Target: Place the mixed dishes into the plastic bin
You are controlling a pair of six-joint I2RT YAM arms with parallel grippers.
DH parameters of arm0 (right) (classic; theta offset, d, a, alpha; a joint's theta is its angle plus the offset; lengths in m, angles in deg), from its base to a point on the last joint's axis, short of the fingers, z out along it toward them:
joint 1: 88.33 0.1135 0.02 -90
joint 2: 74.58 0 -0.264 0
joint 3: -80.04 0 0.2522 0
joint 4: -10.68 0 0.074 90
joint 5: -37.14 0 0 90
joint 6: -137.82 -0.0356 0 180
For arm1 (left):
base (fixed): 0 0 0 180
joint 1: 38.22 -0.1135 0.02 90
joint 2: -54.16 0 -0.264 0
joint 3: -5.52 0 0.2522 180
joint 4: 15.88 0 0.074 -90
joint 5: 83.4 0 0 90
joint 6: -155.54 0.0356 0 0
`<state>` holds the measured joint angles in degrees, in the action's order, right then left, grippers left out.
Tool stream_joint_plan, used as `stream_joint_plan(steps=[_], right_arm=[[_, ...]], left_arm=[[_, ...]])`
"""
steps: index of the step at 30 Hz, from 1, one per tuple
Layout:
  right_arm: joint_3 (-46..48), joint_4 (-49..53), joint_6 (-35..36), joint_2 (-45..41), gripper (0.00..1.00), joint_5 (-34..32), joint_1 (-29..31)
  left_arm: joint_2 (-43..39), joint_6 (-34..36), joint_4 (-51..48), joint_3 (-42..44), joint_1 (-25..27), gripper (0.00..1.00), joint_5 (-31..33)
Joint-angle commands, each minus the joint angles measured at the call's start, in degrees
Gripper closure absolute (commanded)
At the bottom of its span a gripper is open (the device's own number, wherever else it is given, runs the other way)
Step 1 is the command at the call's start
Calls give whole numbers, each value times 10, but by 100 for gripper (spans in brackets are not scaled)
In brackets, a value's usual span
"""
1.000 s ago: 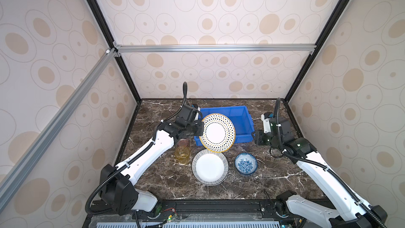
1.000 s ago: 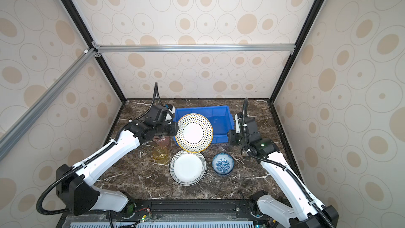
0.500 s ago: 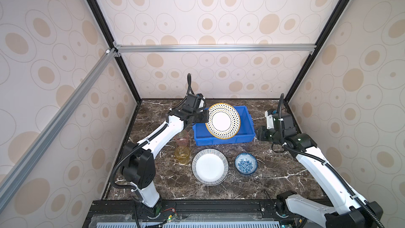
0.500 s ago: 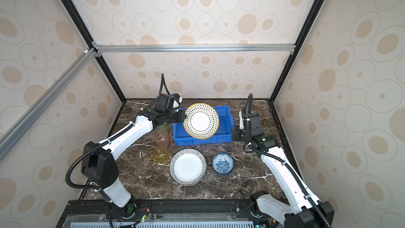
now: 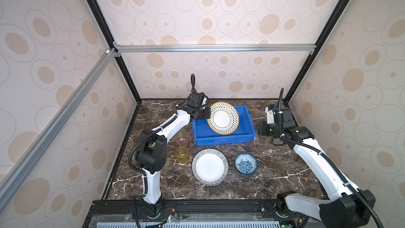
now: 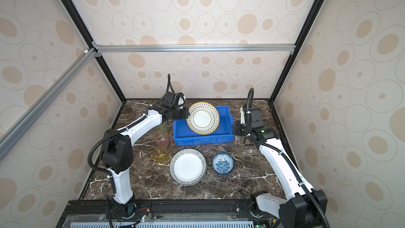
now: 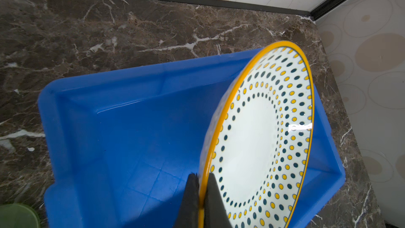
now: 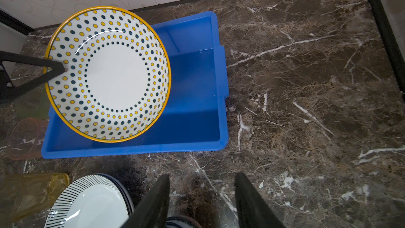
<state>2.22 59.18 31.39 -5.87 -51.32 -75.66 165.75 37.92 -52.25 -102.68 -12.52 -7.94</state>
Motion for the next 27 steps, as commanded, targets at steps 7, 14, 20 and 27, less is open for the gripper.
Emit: stream_joint_plan(steps=[7, 14, 20, 27], right_arm=[[-22, 4, 4, 23, 49, 9, -7], [-20, 2, 3, 34, 49, 21, -7], [-17, 0, 1, 37, 49, 27, -8], [-12, 2, 3, 35, 49, 28, -8]], left_arm=[[35, -22, 64, -75, -8, 100, -50], [51, -26, 64, -60, -8, 100, -62], [66, -35, 67, -57, -7, 100, -73], [88, -41, 61, -61, -4, 100, -76]])
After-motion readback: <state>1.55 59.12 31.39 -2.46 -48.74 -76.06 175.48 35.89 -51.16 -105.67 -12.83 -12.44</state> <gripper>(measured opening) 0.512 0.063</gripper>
